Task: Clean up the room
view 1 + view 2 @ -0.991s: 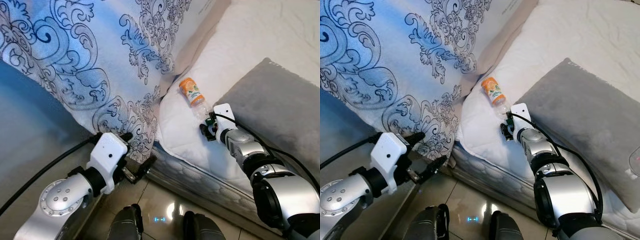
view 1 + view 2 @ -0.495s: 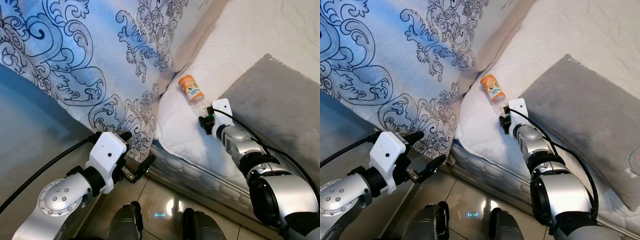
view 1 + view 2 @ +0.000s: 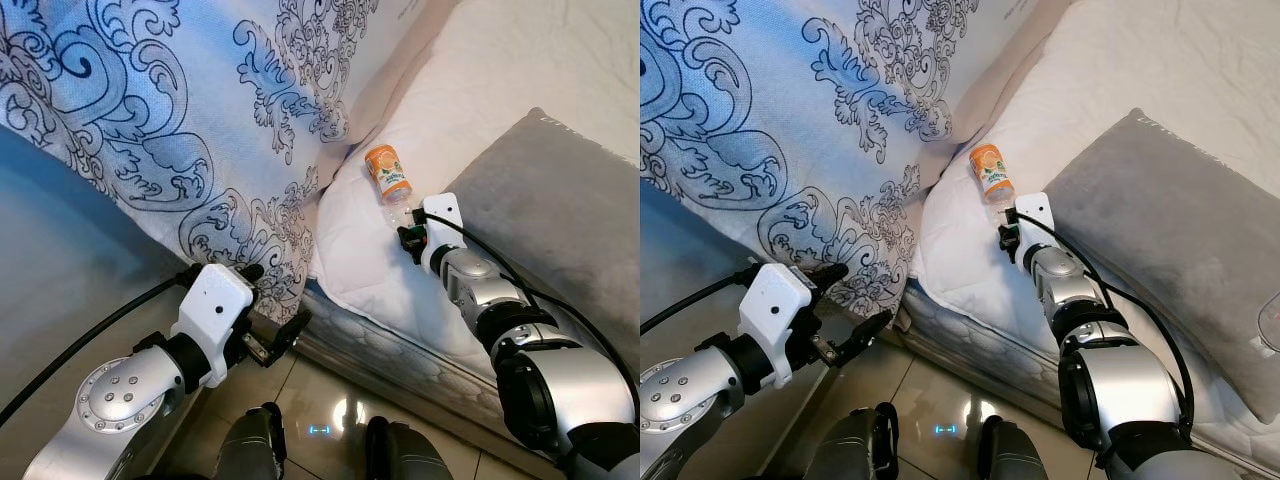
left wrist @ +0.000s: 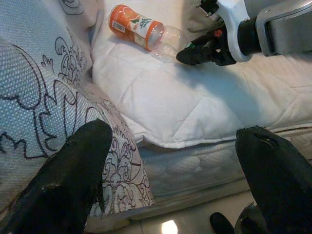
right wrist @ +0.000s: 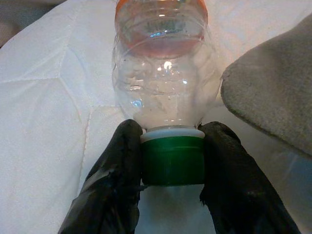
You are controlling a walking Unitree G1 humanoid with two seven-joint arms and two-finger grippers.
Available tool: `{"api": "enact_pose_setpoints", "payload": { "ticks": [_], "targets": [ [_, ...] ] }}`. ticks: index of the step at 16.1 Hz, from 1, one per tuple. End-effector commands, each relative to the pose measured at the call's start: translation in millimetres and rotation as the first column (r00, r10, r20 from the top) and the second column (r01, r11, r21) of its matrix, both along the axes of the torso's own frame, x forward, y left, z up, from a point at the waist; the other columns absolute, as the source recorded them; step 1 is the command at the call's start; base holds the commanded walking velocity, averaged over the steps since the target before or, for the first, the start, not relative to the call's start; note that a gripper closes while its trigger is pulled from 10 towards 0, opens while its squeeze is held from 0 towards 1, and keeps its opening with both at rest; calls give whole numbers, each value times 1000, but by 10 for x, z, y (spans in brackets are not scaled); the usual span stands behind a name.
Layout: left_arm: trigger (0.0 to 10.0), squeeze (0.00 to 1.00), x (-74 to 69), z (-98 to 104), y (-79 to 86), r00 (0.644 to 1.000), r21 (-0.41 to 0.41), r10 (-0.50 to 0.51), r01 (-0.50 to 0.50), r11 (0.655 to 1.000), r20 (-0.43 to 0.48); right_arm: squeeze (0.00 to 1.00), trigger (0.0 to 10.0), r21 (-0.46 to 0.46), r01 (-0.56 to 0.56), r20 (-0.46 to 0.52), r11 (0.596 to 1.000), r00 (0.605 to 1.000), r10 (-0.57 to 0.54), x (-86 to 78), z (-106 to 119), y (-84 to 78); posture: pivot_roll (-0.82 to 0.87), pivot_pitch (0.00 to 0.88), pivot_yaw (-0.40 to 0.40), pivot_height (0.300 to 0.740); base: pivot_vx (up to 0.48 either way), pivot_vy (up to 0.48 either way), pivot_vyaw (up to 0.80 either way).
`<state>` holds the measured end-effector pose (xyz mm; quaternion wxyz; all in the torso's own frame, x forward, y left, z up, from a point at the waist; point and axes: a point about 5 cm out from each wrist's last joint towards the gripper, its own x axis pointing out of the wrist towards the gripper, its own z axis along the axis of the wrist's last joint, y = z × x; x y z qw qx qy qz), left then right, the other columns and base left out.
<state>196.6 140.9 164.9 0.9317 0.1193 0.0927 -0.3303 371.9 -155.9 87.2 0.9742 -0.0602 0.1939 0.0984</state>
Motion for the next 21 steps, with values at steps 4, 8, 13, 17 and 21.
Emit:
{"api": "enact_pose_setpoints", "payload": {
  "ticks": [4, 8, 13, 17, 21],
  "targets": [
    [10000, 0, 6, -39, -3, 1000, 7, 1, -1, 1000, -15, 0, 0, 10, -13, -46, 1000, 999, 13, -68, -117, 18, 200, 201, 15, 740, 0, 0, 0],
    [10000, 0, 126, -147, 73, 990, -13, 140, -140, 990, -15, 0, 0, 206, -40, 104, 978, 994, 19, -19, 49, 30, 134, 71, 29, 740, 0, 0, 0],
    [10000, 0, 259, -290, 96, 972, -35, 236, -236, 971, -13, 0, 0, 332, -164, 302, 929, 951, 60, -271, 71, -51, 53, 0, 70, 740, 0, 0, 0],
    [10000, 0, 387, -332, 123, 934, -75, 357, -354, 932, 19, 0, 10000, 345, -157, 463, 925, 886, -23, -798, 271, -105, 5, 0, 74, 740, 0, 0, 0],
    [10000, 0, 346, -391, 98, 914, -84, 405, -401, 912, 35, 0, 10000, 333, -170, 381, 928, 924, 32, -1319, 108, -63, -10, 0, 69, 740, 0, 0, 800]
  ]
}}
